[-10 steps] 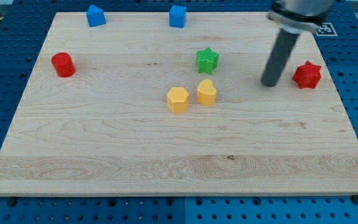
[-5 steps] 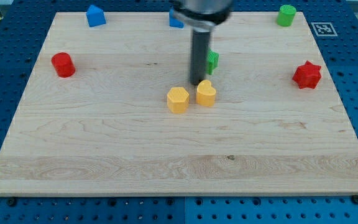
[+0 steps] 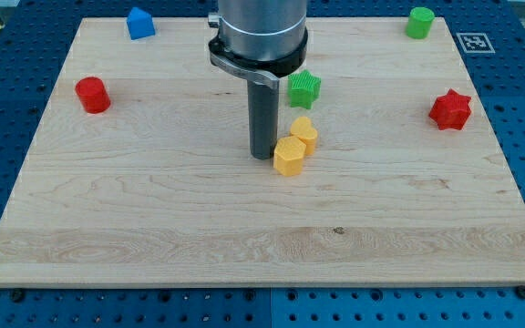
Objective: Move the hexagon below the red circle
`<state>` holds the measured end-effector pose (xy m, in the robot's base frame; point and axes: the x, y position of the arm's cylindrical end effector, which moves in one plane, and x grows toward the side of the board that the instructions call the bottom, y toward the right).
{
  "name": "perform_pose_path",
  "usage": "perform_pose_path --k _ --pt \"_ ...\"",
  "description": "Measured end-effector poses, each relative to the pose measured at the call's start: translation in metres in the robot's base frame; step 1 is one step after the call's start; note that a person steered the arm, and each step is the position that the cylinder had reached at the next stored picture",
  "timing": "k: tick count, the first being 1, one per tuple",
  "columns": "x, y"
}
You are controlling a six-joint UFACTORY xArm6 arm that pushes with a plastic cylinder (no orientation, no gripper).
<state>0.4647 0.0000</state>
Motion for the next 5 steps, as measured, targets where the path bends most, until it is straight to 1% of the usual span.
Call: perform_pose_path --k 3,4,5 --pt "0.023 0.044" --pt "0.0 0.046" --pt "-0.014 0.071"
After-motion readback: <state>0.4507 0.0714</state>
